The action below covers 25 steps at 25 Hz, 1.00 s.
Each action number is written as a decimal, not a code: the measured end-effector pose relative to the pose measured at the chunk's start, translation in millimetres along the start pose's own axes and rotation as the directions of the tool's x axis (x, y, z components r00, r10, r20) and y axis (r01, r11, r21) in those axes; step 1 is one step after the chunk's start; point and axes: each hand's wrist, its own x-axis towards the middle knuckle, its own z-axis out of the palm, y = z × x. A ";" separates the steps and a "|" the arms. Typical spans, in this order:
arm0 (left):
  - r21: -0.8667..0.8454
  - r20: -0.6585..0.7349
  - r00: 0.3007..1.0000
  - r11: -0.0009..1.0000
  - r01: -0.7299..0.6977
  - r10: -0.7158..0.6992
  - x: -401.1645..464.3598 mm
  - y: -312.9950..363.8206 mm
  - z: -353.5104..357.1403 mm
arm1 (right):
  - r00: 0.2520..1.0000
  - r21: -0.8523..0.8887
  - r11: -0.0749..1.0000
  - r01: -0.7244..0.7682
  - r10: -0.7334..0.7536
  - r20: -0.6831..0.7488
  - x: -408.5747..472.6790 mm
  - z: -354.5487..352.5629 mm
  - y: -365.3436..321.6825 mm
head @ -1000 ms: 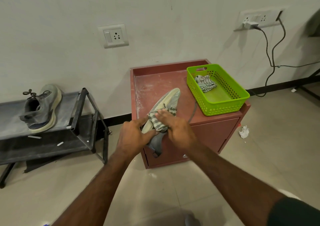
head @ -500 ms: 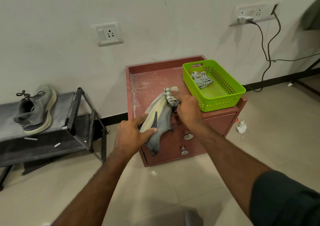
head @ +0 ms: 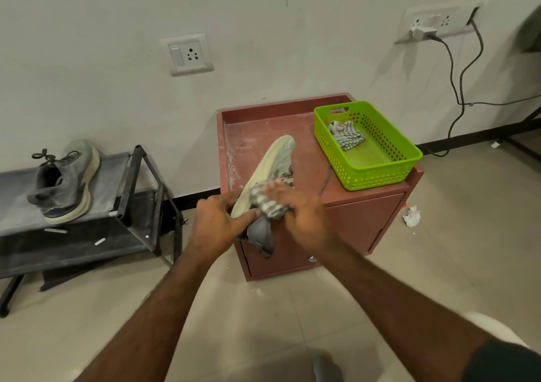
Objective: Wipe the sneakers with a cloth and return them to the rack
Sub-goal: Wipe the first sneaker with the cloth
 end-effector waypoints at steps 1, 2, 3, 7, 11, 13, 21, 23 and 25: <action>0.026 0.011 1.000 1.000 -0.015 0.015 0.2 -0.9 1.0 | 0.999 0.006 1.000 0.024 -0.025 0.030 -4.9 4.5 3.2; 0.046 0.021 0.999 0.999 -0.027 0.026 -0.9 -0.1 2.3 | 0.999 -0.005 0.999 -0.048 0.048 0.007 -0.5 1.5 11.5; 0.058 0.023 0.999 0.998 -0.029 0.028 -2.2 0.8 3.0 | 0.983 -0.001 0.985 -0.171 0.171 -0.063 7.4 -4.7 20.4; 0.151 0.043 0.999 0.988 -0.023 0.017 -0.9 2.6 -2.5 | 0.997 0.013 0.999 -0.039 0.040 -0.060 15.5 -10.6 11.8; 0.379 0.040 0.999 0.925 -0.016 0.001 -5.8 12.2 1.9 | 0.985 0.046 0.985 -0.164 0.166 -0.039 4.0 -2.9 14.4; 0.424 0.035 0.998 0.903 -0.070 0.061 -5.9 22.9 6.7 | 0.948 0.064 0.952 -0.299 0.304 -0.093 9.6 -8.2 17.9; 0.404 0.131 0.987 0.905 -0.135 0.089 22.7 32.8 33.3 | 0.975 0.006 0.989 -0.145 0.142 0.173 24.6 -52.7 25.3; 0.374 0.156 0.983 0.916 -0.148 0.095 17.1 27.6 28.2 | 0.997 -0.021 0.999 -0.040 0.041 0.063 28.4 -51.6 26.5; 0.330 0.168 0.978 0.927 -0.176 0.126 8.2 20.3 22.9 | 0.994 -0.050 0.996 0.071 -0.066 0.087 21.6 -31.1 22.7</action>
